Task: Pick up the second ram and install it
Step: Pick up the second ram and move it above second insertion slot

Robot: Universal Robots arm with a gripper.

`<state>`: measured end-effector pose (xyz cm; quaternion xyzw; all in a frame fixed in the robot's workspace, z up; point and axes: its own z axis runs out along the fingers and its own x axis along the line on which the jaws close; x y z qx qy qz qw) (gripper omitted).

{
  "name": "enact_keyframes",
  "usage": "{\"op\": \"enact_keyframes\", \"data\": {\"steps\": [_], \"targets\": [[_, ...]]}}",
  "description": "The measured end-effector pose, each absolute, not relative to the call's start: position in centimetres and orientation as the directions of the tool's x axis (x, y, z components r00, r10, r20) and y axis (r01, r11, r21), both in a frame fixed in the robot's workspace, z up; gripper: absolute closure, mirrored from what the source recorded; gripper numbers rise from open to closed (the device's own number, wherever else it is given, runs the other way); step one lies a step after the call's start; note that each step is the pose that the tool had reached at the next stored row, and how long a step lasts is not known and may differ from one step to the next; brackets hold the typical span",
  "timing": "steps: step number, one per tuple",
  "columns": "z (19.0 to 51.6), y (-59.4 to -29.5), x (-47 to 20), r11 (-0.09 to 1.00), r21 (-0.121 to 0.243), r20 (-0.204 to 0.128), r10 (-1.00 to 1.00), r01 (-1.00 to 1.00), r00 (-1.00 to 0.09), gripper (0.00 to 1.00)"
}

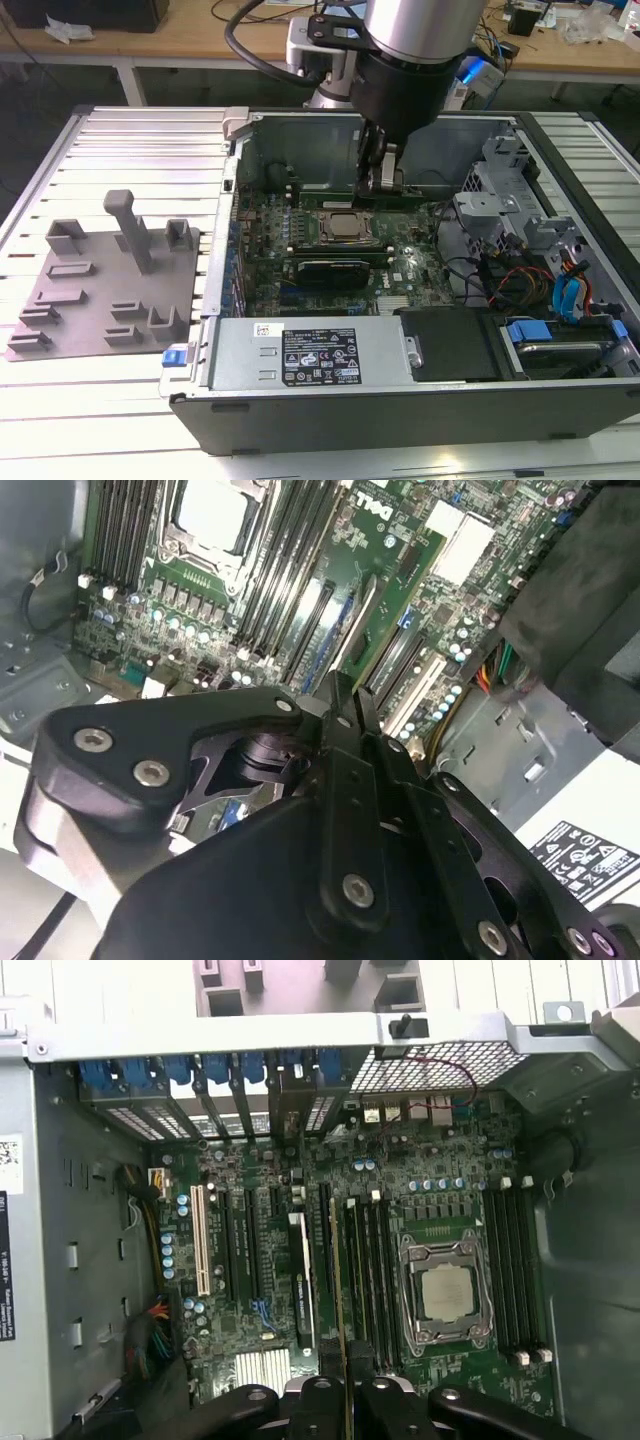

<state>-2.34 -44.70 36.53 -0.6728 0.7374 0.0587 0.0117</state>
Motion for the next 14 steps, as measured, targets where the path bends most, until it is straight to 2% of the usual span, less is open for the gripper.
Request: {"op": "enact_keyframes", "data": {"steps": [14], "targets": [[35.1,-44.1,-1.0,0.088,0.075,-0.099,-0.991,-0.993,-0.095,0.89]]}}
